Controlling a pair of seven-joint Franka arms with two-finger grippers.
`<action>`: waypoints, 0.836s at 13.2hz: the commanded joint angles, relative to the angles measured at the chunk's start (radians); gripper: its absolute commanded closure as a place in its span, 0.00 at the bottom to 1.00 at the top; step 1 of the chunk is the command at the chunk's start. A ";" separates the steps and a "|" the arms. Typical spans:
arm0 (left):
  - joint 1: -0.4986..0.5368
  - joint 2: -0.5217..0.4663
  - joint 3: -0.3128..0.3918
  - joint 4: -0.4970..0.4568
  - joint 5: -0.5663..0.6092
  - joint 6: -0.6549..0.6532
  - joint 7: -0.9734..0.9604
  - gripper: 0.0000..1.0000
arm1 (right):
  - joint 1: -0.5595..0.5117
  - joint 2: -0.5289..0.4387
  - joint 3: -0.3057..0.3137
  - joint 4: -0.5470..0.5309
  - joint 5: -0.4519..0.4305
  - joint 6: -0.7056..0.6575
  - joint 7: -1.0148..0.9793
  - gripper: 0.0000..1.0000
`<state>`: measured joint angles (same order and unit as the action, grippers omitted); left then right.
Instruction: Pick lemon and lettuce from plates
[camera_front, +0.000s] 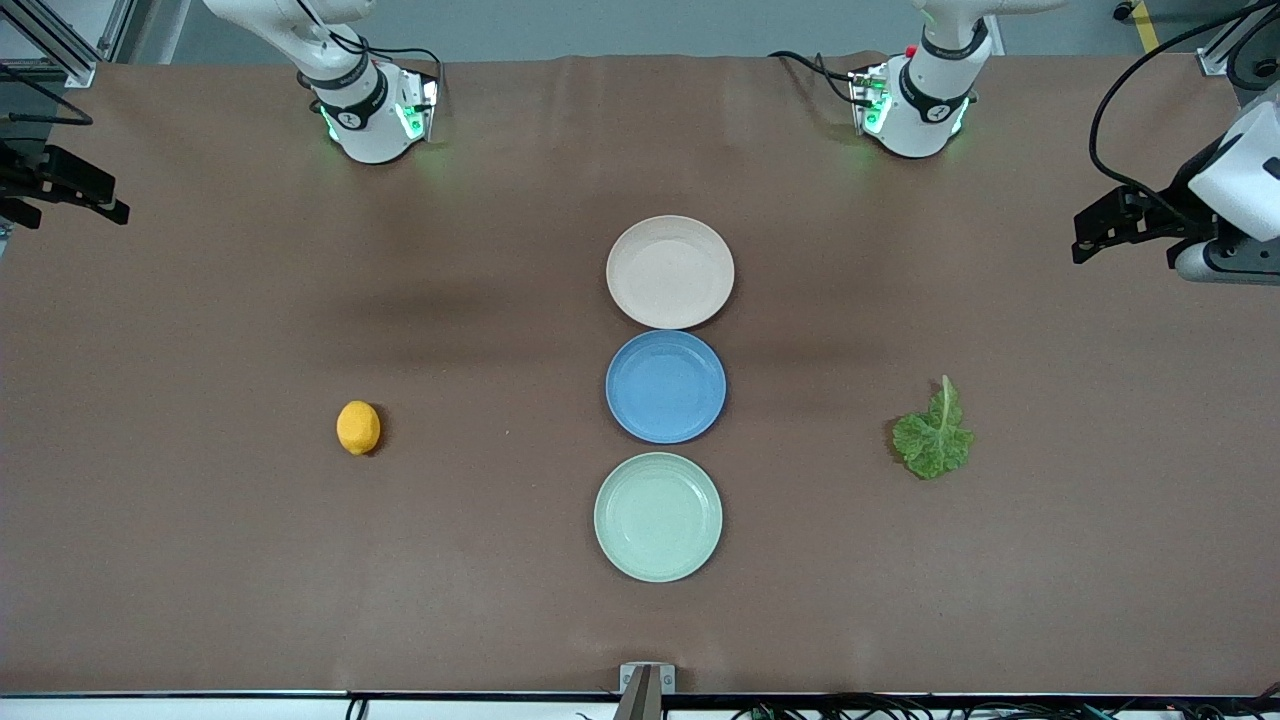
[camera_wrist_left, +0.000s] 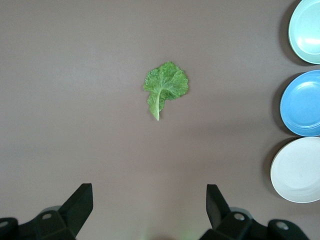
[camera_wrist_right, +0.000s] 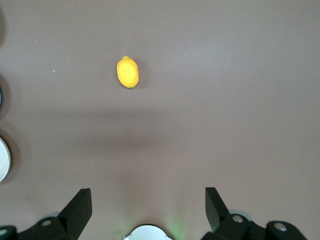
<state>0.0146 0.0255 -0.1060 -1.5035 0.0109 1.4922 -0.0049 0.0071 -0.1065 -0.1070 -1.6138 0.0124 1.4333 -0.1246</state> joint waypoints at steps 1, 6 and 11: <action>-0.001 0.010 -0.001 0.023 -0.017 -0.004 -0.003 0.00 | -0.027 -0.056 0.026 -0.047 -0.019 0.010 0.006 0.00; -0.004 0.008 -0.003 0.022 -0.019 -0.007 -0.015 0.00 | -0.003 -0.052 0.026 -0.041 -0.019 0.024 0.006 0.00; -0.002 0.008 -0.003 0.028 -0.020 -0.009 -0.032 0.00 | 0.002 -0.029 0.026 0.049 -0.019 -0.003 -0.004 0.00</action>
<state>0.0135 0.0283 -0.1089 -1.4968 0.0109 1.4921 -0.0162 0.0074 -0.1301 -0.0869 -1.5932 0.0123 1.4442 -0.1257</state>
